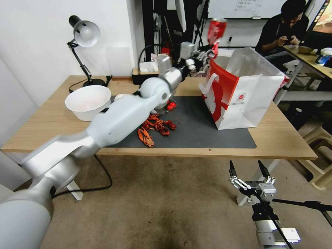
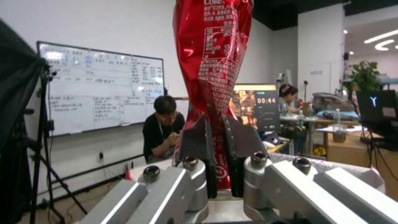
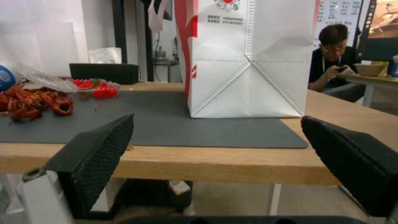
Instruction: Pick up the trash from the table and place it into the takeout bag.
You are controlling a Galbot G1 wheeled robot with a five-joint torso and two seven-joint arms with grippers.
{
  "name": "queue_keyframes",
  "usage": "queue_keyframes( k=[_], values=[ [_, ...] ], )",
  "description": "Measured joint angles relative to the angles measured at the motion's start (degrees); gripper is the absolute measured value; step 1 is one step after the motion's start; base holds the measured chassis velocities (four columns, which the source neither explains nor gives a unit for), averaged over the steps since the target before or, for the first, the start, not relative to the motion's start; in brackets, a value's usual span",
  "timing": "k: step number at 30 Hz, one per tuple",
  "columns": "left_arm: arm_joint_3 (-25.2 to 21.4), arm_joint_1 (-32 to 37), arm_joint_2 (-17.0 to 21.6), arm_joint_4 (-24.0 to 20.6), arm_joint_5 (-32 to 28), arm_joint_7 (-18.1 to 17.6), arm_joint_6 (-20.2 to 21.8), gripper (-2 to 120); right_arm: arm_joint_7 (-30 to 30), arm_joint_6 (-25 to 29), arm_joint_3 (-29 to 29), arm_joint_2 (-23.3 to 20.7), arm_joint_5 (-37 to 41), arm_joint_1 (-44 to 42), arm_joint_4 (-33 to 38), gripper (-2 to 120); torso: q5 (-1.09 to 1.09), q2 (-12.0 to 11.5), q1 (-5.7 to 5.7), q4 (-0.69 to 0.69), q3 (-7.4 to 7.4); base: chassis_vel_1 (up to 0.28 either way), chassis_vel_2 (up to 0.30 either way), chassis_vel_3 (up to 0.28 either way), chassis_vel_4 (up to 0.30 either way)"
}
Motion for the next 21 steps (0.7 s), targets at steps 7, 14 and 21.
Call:
queue_keyframes(
  k=[7,14,21],
  values=[
    [3.1,-3.0,-2.7,3.5,0.8,1.4,-1.0,5,-0.1,0.1,0.0,0.0,0.2,0.4,-0.6,100,-0.01,0.0,0.00,0.00,0.00,0.000,0.000,0.000,0.000],
    [5.9,-5.1,-4.9,5.8,5.2,4.9,-2.0,5,-0.4,0.3,0.2,-0.1,0.9,0.7,-1.1,100,0.00,0.0,0.00,-0.02,-0.01,0.000,0.000,0.000,0.000],
    [10.9,-7.8,-6.6,9.5,16.7,7.5,-3.8,25,-0.6,0.4,0.6,-0.5,1.6,1.1,-1.4,100,-0.01,0.0,0.00,0.00,0.00,0.000,0.000,0.000,0.000]
  ],
)
